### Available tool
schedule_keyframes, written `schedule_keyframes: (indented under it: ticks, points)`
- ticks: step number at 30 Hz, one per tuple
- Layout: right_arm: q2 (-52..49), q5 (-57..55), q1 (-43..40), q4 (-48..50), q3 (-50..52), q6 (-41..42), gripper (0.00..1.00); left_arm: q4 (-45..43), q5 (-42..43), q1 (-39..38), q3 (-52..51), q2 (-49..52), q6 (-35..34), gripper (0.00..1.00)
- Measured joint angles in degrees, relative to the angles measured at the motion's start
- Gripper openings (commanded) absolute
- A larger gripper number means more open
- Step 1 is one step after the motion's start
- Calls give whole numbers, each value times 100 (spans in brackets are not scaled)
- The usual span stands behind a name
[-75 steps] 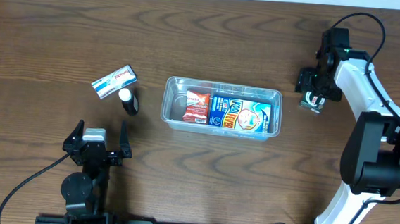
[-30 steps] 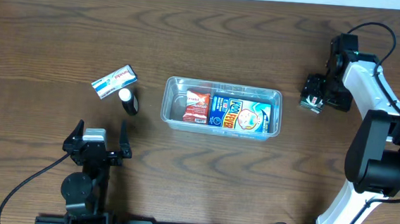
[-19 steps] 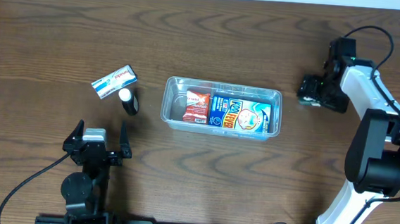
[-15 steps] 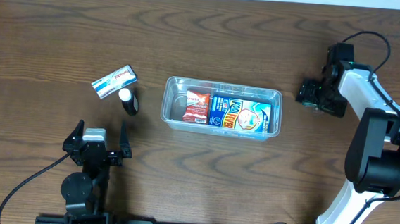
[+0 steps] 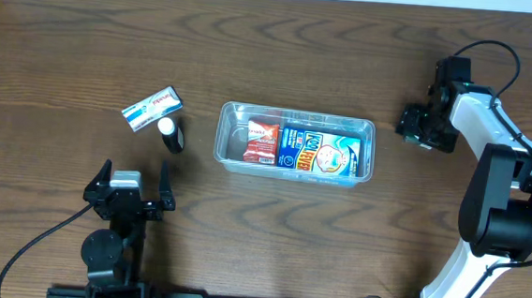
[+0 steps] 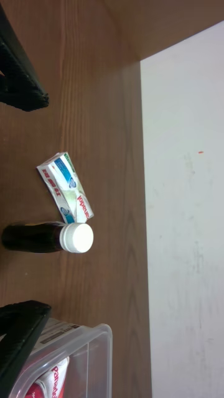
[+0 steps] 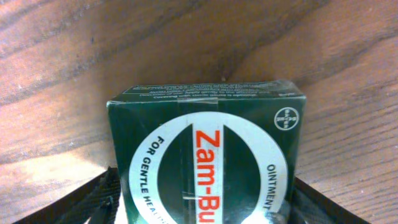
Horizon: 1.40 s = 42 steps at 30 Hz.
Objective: Pack container
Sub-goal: 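Lift the green tin and carry it over the container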
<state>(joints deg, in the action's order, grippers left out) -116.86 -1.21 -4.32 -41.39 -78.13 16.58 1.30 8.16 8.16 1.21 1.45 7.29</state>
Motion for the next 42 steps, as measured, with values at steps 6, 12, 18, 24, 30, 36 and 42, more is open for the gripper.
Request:
schedule_keyframes:
  ticks: [6,12,18,24,30,36,42]
  points:
    - [0,-2,0,24,0,35,70,0,0,0,0,0,0,98]
    - [0,0,0,55,0,37,67,0,0,0,0,0,2,98]
    - [0,0,0,52,0,37,63,0,-2,0,0,0,0,98]
    - [2,0,0,50,-2,37,61,0,0,0,0,0,0,98]
    - [74,4,0,-4,0,37,61,0,0,0,0,0,0,98]
    - [496,295,0,-87,0,-15,61,0,0,0,0,0,0,98]
    - [1335,1235,0,-98,0,-96,62,0,0,0,0,0,0,98]
